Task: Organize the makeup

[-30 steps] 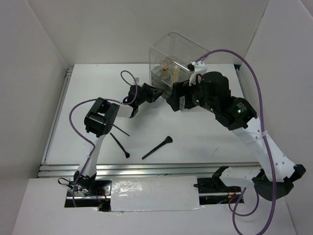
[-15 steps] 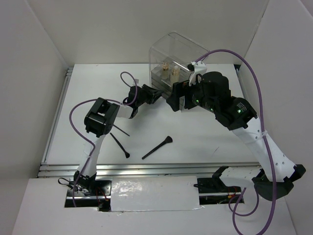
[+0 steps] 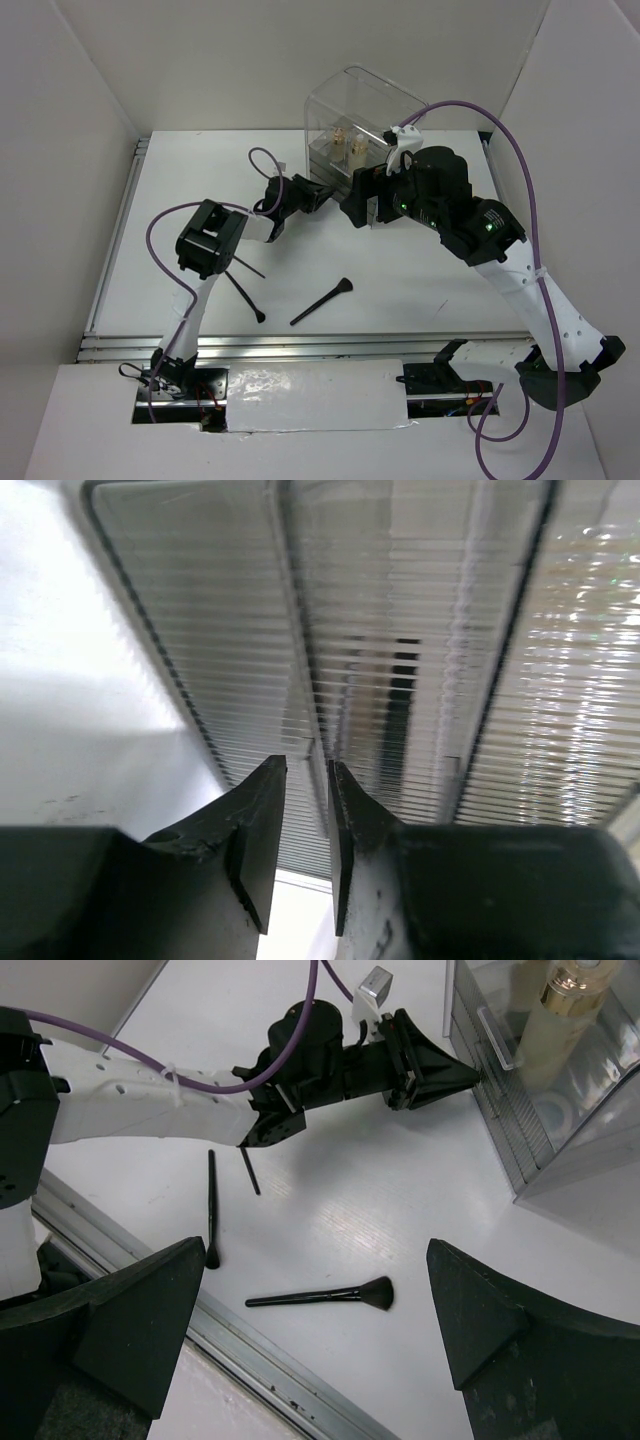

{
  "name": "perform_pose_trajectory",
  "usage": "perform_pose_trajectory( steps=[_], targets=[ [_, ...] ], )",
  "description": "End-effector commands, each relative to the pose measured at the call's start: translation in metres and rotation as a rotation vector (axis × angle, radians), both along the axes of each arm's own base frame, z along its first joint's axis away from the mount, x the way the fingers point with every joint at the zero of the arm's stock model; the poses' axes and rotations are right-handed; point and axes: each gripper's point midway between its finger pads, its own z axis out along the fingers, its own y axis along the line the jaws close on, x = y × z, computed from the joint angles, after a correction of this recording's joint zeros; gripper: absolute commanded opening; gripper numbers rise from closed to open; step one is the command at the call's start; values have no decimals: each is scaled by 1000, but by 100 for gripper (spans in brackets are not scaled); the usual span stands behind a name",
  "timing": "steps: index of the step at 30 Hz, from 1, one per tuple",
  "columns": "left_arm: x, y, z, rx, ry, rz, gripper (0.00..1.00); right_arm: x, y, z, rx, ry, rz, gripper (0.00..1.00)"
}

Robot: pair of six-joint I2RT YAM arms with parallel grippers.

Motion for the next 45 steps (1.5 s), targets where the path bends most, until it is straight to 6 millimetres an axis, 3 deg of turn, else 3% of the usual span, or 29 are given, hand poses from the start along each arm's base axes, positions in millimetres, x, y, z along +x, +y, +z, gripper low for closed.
perform_pose_trajectory(
  steps=[1, 11, 19, 29, 33, 45],
  targets=[
    [7, -7, 16, -26, -68, -1, 34, -1, -3, 16, 41, -49, -7, 100],
    [9, -8, 15, -25, -68, -2, 23, -1, -4, 18, 40, -53, -11, 100],
    [9, -7, 25, -31, -83, -3, 10, 0, -4, 16, 36, -51, -14, 100],
    [-9, 29, 26, -8, -68, 37, 9, 3, 1, 16, 43, -47, -5, 100],
    [-16, 38, 33, -4, -79, 38, 9, 4, 4, 16, 49, -45, 6, 100],
    [-51, 65, 31, 85, -56, 30, 10, 6, 7, 15, 86, -42, -7, 100]
  ],
)
